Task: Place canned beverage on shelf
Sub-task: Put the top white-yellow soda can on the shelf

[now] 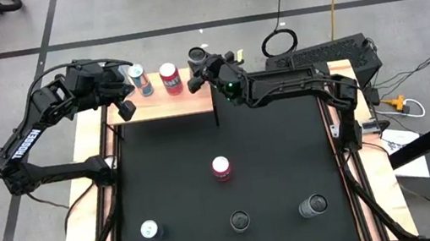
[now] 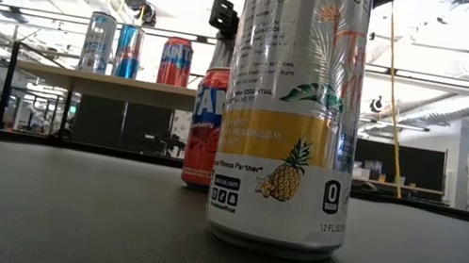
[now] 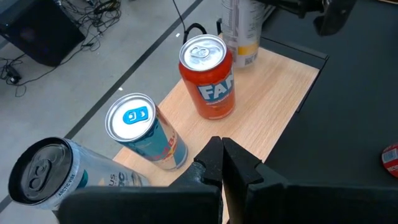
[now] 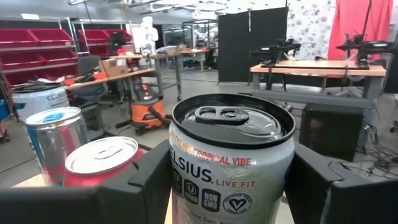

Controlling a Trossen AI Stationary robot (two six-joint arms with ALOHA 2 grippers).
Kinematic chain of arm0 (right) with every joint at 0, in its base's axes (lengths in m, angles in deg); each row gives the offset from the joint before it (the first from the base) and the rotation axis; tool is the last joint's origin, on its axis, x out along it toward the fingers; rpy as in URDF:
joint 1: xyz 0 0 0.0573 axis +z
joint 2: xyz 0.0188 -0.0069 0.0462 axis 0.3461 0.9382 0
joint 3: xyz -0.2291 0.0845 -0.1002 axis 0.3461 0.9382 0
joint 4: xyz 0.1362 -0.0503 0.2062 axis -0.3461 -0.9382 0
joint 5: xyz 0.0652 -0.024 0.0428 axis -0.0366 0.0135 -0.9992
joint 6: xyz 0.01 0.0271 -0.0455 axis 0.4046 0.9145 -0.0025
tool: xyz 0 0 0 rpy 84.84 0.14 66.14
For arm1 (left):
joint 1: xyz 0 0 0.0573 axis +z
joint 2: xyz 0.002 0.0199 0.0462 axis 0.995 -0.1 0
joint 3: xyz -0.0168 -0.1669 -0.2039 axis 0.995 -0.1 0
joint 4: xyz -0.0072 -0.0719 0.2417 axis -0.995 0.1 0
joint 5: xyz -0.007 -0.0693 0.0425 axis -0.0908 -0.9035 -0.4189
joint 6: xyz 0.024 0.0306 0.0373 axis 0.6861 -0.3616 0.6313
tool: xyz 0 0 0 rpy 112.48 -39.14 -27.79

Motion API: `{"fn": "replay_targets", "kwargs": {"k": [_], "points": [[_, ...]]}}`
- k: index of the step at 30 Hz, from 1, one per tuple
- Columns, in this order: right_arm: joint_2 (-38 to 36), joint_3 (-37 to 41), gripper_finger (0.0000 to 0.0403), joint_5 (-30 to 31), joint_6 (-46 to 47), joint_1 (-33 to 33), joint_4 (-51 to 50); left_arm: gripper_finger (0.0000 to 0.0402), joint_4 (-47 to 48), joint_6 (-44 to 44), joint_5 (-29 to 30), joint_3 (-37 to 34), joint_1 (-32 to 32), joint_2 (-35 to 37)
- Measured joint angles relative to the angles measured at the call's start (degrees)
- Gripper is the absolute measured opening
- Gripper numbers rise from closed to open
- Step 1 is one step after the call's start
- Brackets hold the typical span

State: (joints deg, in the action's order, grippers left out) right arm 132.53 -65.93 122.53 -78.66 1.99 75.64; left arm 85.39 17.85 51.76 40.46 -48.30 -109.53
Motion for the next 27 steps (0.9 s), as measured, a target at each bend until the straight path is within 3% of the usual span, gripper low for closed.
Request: {"fn": "replay_targets", "kwargs": {"k": [9, 15, 27], "points": [[0.0, 0.0, 0.0212, 0.4, -0.6, 1.6, -0.5, 0.0001, 0.0, 0.2, 0.0, 0.0, 0.0, 0.0], [0.0, 0.0, 0.0212, 6.2, -3.1, 2.6, -0.8, 0.0001, -0.1, 0.2, 0.0, 0.0, 0.0, 0.0], [0.3, -0.1, 0.0212, 1.0, -2.9, 2.6, -3.0, 0.0001, -1.8, 0.2, 0.0, 0.0, 0.0, 0.0]]}}
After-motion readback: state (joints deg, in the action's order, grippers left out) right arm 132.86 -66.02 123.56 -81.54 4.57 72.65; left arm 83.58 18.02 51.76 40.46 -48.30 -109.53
